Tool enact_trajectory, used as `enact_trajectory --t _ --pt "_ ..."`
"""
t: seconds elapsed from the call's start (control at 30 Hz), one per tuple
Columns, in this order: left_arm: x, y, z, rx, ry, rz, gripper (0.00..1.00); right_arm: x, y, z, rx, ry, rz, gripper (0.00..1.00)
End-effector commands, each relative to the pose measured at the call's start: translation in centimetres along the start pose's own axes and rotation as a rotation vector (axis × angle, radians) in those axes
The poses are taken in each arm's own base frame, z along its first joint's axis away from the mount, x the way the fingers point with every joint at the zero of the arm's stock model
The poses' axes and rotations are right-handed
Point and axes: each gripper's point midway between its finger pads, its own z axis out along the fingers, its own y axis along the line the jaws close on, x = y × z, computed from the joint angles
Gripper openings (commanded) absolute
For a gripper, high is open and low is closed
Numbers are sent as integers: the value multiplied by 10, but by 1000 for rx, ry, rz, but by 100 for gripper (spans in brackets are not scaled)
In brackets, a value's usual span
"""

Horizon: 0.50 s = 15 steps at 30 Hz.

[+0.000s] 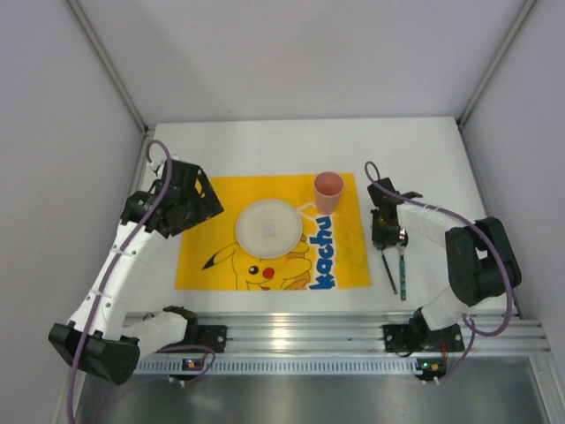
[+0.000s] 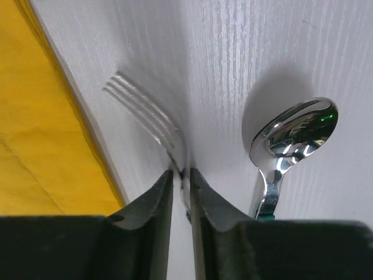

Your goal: Set the dinner table for one person

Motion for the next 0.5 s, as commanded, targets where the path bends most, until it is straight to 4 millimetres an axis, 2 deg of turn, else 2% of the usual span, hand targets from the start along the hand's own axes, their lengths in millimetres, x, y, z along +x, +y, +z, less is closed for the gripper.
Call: enact_trajectory --t 0.0,0.07,0.13,0.2,0.23,0.27,0.33,0.37,0.43,0.47 --pt "-11 -8 -8 17 -16 5 90 -5 -4 17 19 -3 13 11" --pt "-15 -11 -11 27 -23 15 90 -5 -3 19 20 2 14 0" --pt "-20 -17 -11 45 -32 39 90 -5 -5 17 31 7 8 0" --pt "-20 -28 -14 99 -30 70 90 -16 -6 8 34 -17 13 0" --pt "-24 -37 -15 148 -47 96 90 -15 -8 1 42 -3 7 0" --pt "-20 -49 -18 217 -27 114 90 -31 -4 -16 22 -52 11 0" --pt "-22 -73 -24 349 -38 146 91 -40 -5 -41 12 -73 15 0" --pt "-14 -91 -32 456 0 160 91 -63 2 -69 -32 -152 31 0" --pt "-8 -110 -37 567 26 161 91 -72 3 -100 -64 -183 43 0" --pt "-14 -129 -45 658 -1 160 91 -89 13 -132 -138 -253 63 0"
